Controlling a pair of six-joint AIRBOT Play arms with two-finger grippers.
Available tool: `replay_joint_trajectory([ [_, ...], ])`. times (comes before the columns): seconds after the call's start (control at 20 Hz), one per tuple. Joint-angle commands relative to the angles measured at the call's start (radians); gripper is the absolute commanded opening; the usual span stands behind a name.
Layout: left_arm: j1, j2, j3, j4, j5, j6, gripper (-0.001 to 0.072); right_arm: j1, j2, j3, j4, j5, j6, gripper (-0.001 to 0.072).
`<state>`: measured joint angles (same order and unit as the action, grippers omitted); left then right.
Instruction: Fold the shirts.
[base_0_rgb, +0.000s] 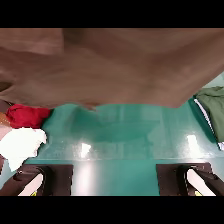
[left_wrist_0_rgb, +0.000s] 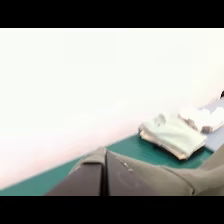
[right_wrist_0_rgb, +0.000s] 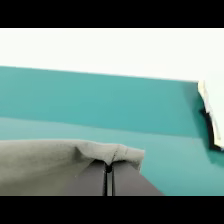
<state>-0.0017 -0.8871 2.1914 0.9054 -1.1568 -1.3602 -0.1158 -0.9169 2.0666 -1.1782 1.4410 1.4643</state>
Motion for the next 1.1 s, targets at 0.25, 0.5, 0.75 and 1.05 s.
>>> replay_joint_trajectory([
  [0.25, 0.000, 0.040, -0.063, -0.065, 0.040, -0.002, 0.0025, -0.001, 0.052, -0.082, -0.137, 0.080, 0.001, 0.0010],
  [0.5, 0.000, -0.092, -0.417, 0.031, -0.002, 0.008, 0.0026, 0.000, -0.252, -0.028, -0.131, 0.253, 0.012, 0.0010],
  [0.75, 0.000, -0.498, -0.481, 0.030, -0.023, 0.087, 0.0026, 0.026, -0.516, -0.227, -0.127, 0.200, 0.035, 0.0010],
  [1.05, 0.000, -0.798, -0.480, 0.021, 0.205, 0.192, 0.0026, 0.048, -0.753, -0.283, -0.132, -0.151, 0.037, 0.0010],
])
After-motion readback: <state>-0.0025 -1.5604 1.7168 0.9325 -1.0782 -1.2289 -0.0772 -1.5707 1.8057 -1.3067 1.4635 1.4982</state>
